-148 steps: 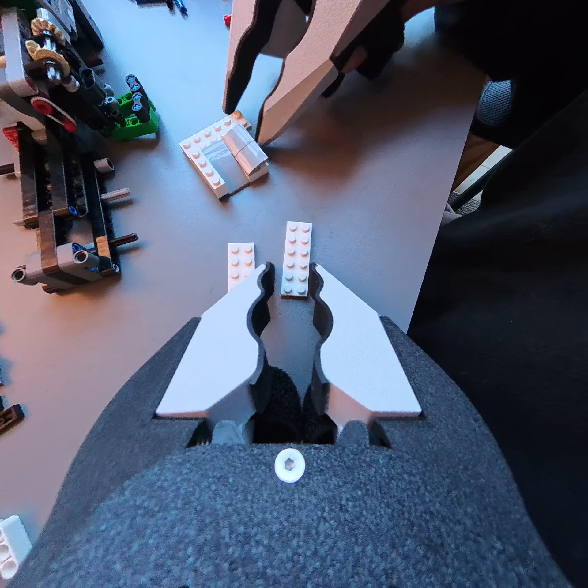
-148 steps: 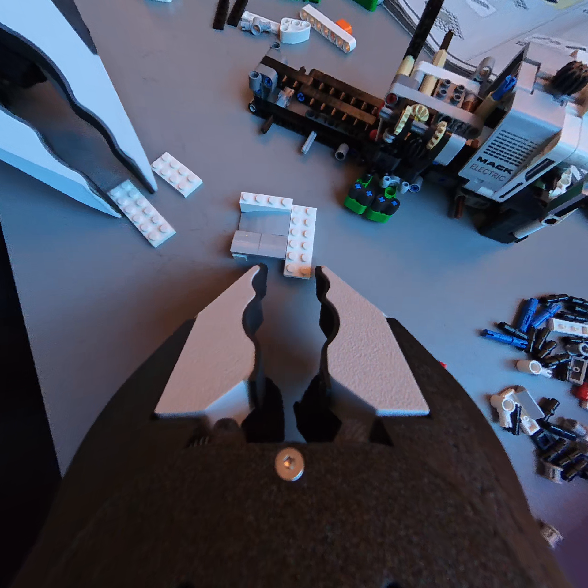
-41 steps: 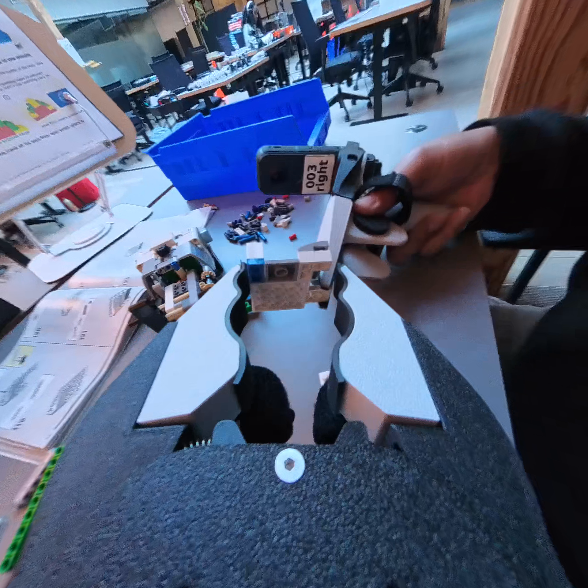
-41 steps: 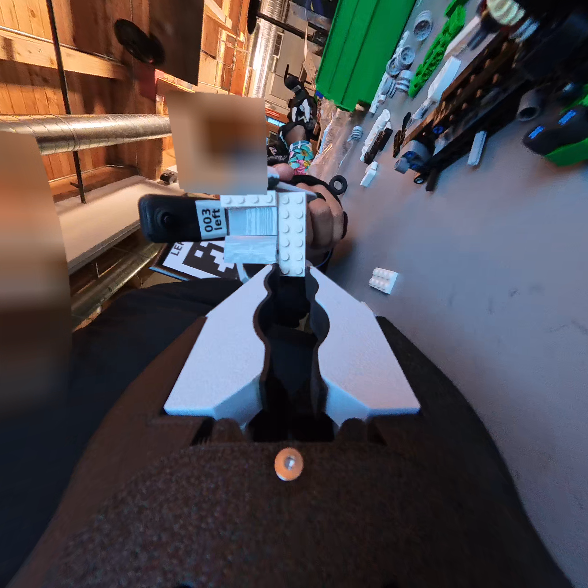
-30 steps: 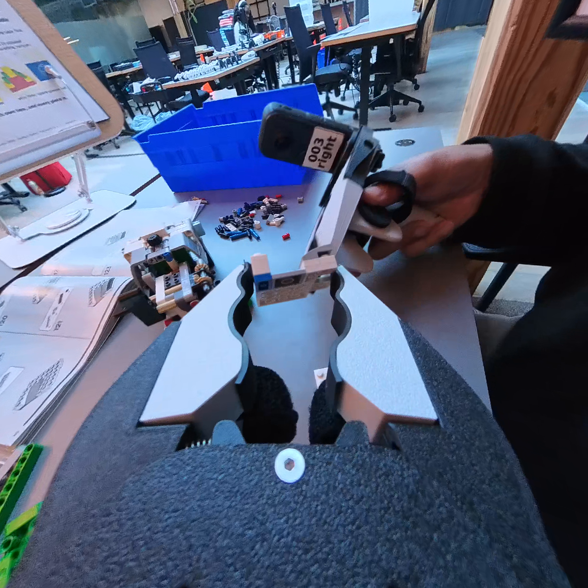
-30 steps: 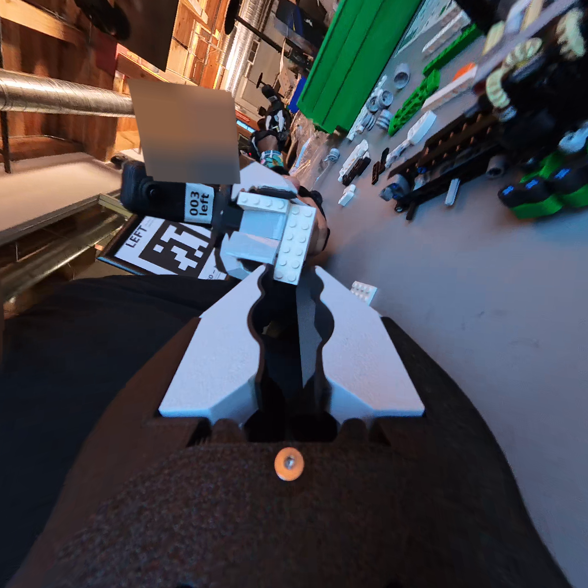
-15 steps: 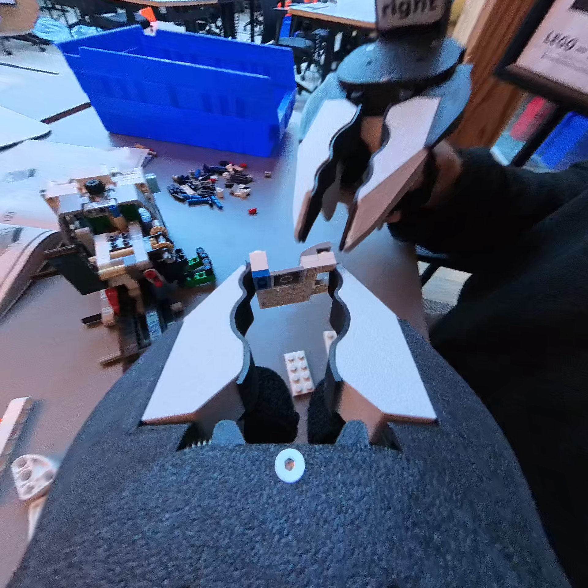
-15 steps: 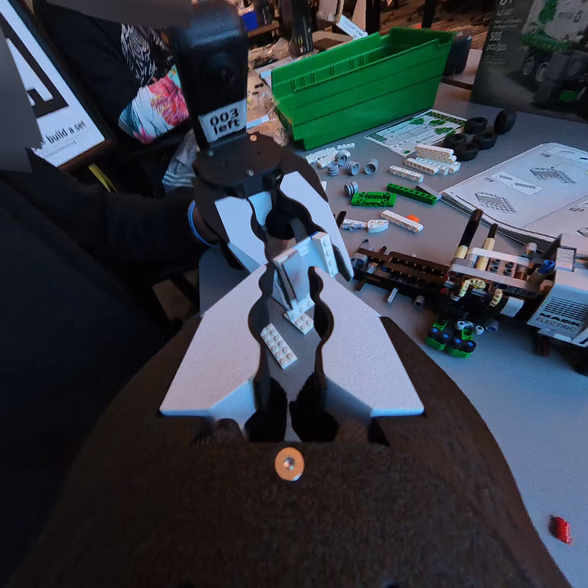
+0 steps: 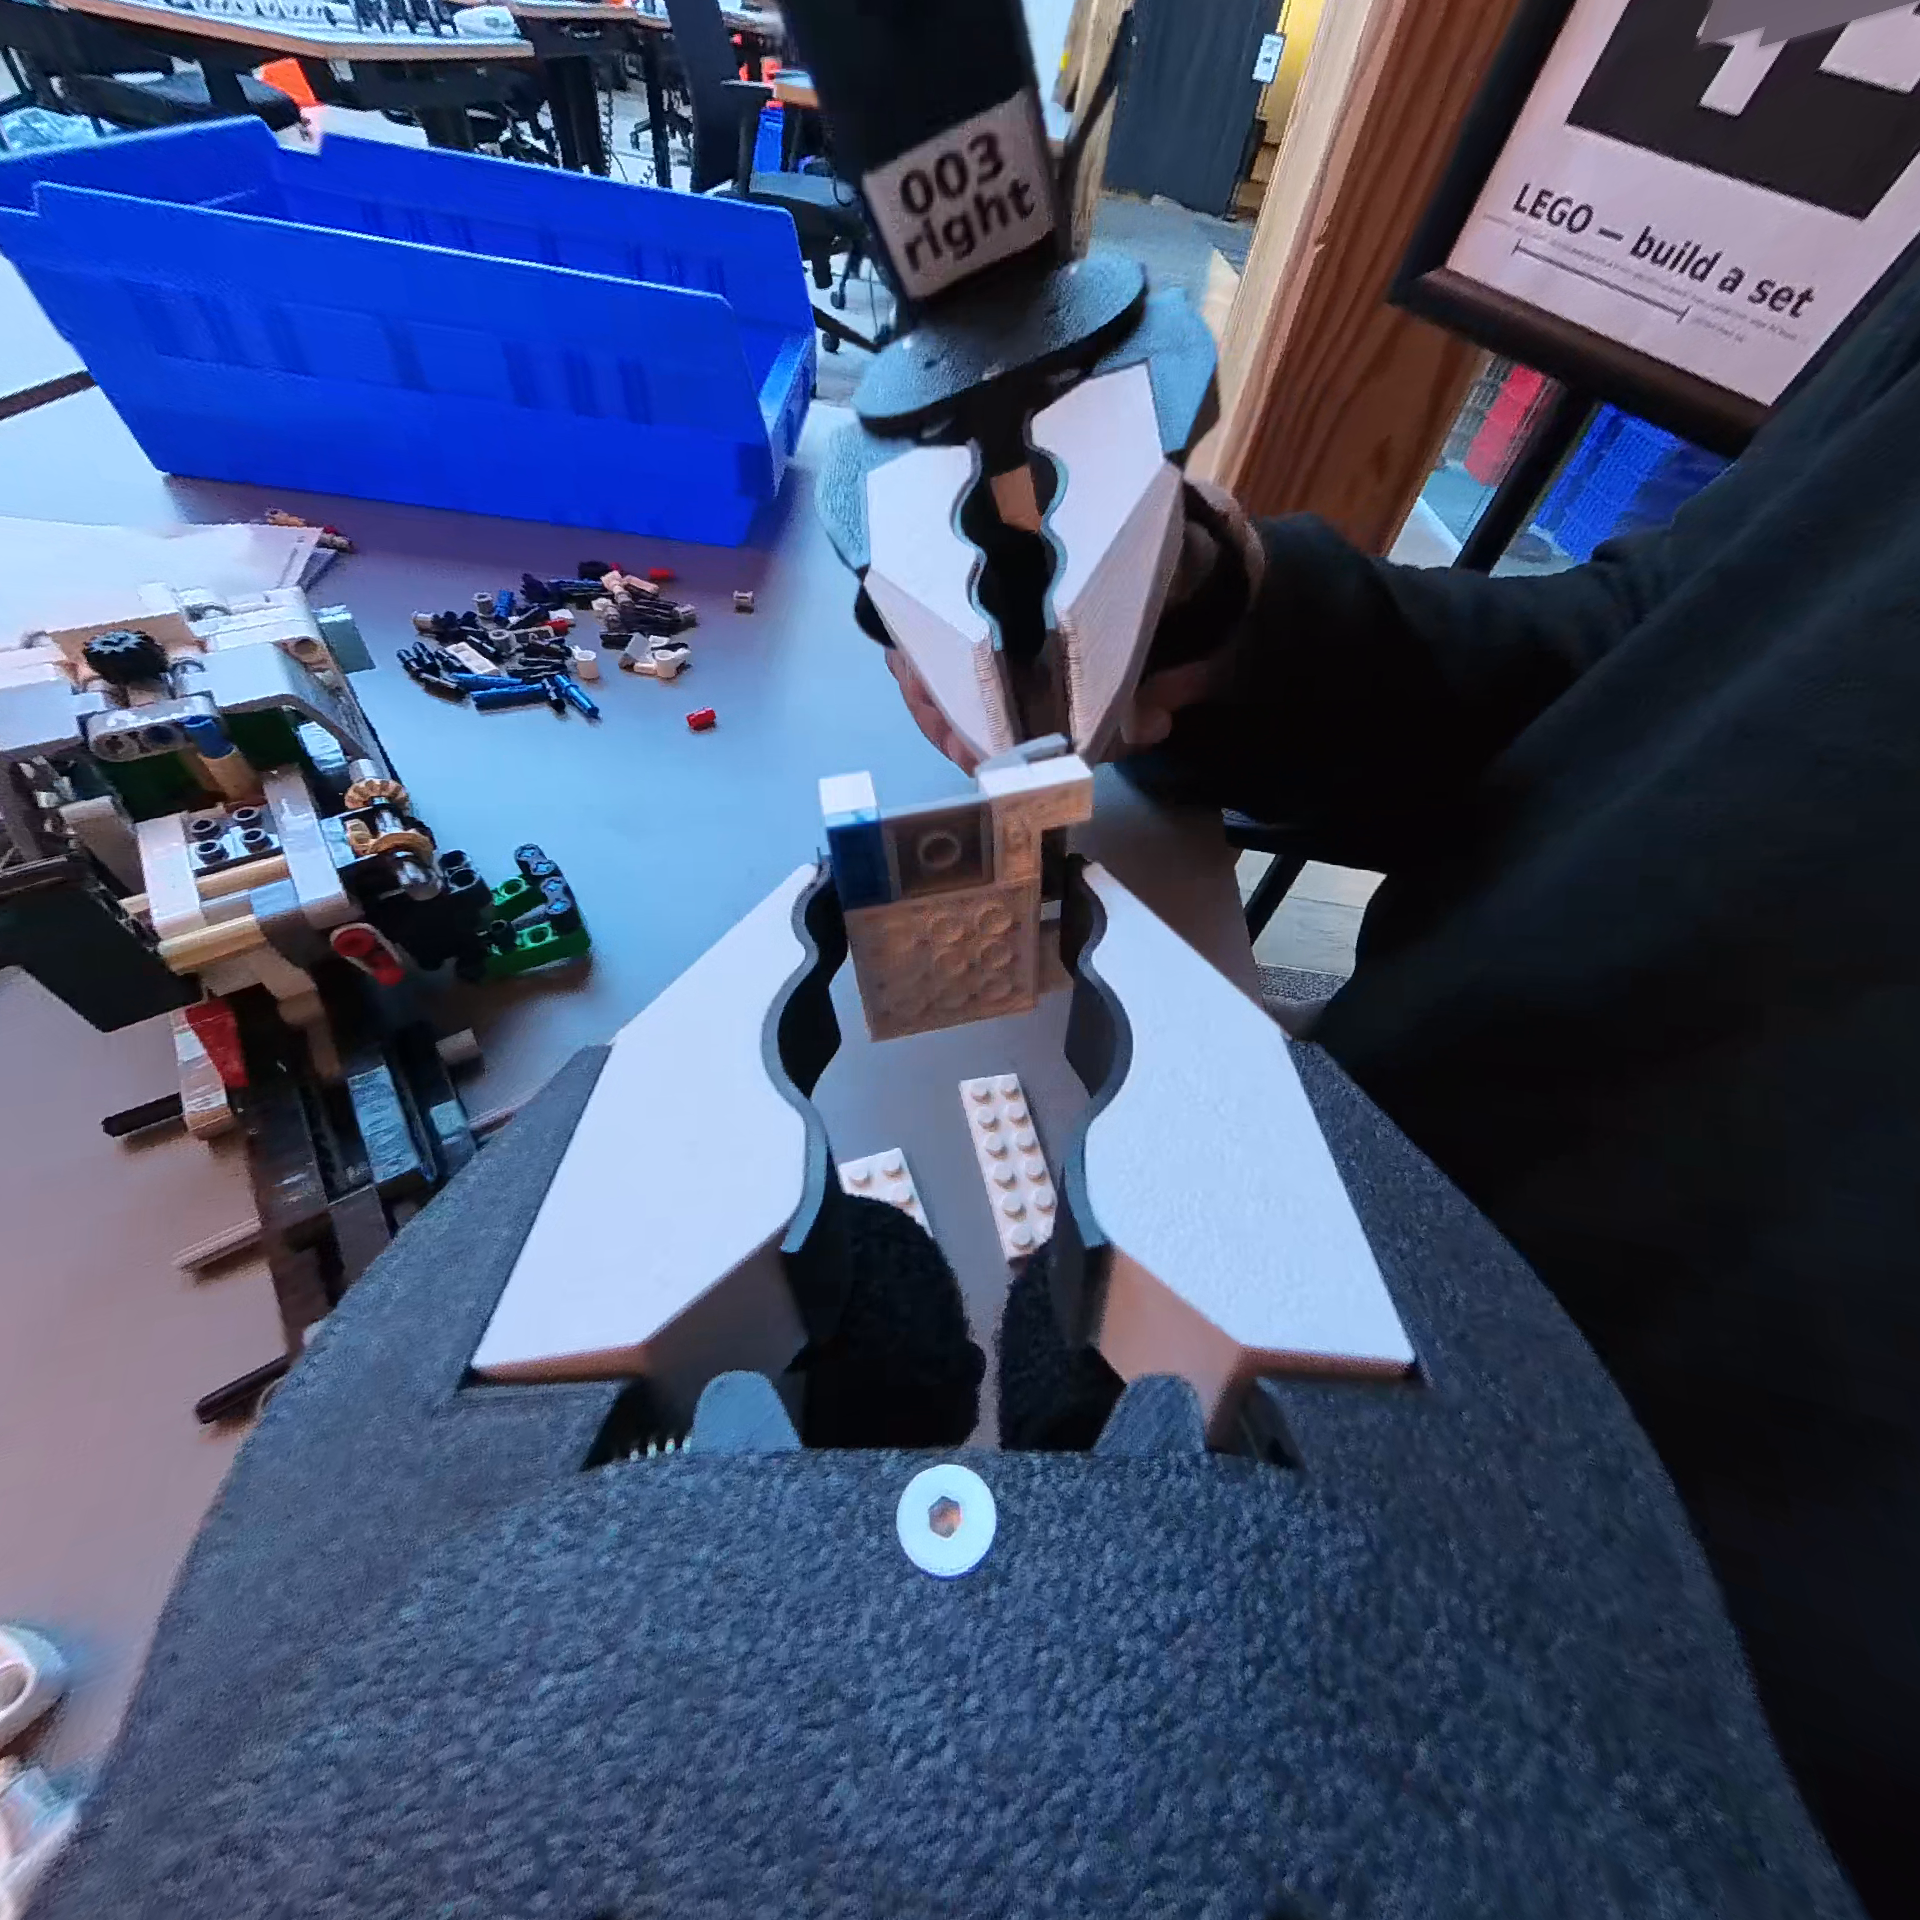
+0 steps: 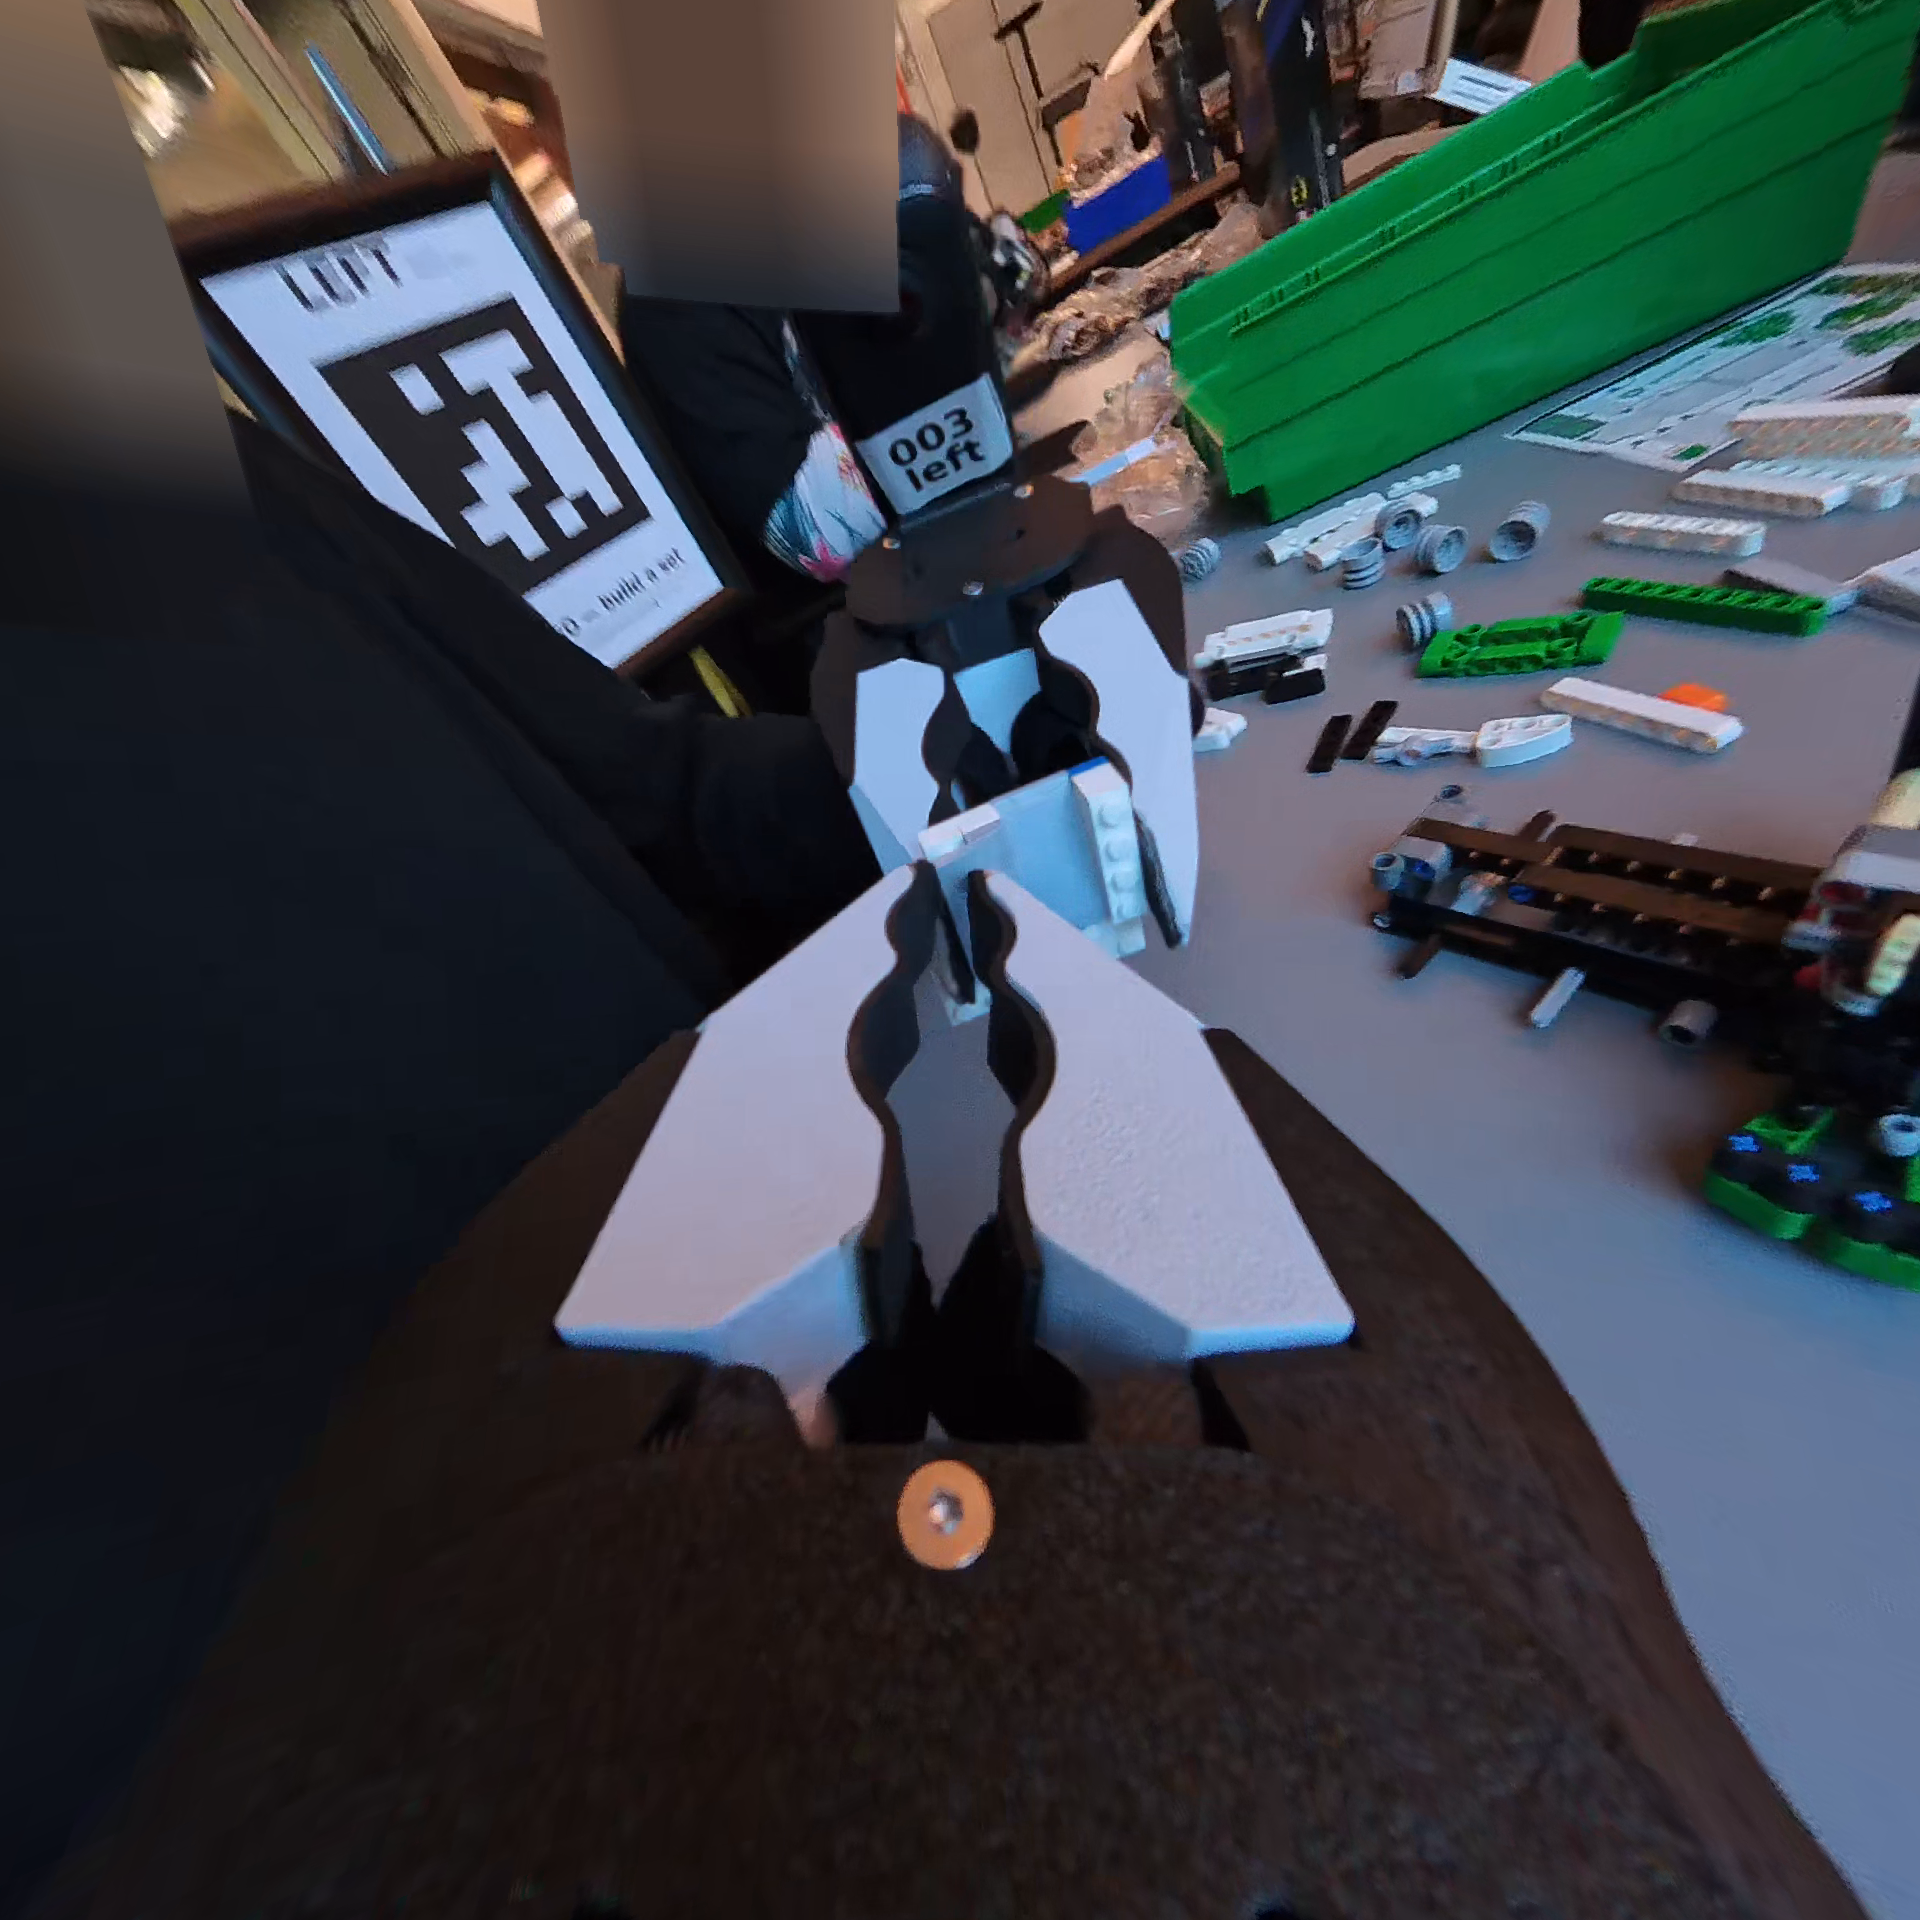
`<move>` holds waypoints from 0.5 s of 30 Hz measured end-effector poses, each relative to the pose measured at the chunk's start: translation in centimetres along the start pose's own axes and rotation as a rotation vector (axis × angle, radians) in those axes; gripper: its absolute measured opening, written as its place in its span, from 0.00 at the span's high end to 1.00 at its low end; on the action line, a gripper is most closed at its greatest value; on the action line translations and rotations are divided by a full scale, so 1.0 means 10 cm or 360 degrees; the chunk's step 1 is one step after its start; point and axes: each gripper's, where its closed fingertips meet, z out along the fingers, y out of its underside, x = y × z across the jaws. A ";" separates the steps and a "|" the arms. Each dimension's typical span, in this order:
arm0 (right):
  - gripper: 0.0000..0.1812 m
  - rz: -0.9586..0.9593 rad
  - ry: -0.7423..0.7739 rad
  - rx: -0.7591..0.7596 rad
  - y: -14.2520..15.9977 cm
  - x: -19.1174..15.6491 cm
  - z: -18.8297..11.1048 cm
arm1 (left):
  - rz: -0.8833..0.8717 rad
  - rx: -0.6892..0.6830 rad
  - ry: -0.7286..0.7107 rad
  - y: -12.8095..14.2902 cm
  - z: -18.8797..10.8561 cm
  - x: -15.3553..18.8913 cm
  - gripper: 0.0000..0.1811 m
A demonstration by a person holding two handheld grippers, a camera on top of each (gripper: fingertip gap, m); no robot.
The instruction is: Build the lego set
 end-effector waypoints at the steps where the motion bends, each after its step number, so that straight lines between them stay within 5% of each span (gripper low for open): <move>1: 0.98 0.0043 -0.0035 0.0025 -0.01 0.00 -0.01 | -0.0002 0.0007 0.0002 -0.01 -0.01 0.00 0.78; 5: 1.00 0.0096 -0.0043 0.0090 -0.01 0.03 0.01 | -0.0025 -0.0013 -0.0055 0.02 0.01 -0.08 0.78; 15: 0.99 -0.0176 0.0526 0.0059 0.00 0.33 -0.02 | -0.0116 -0.0125 -0.0325 0.19 0.02 -0.37 0.78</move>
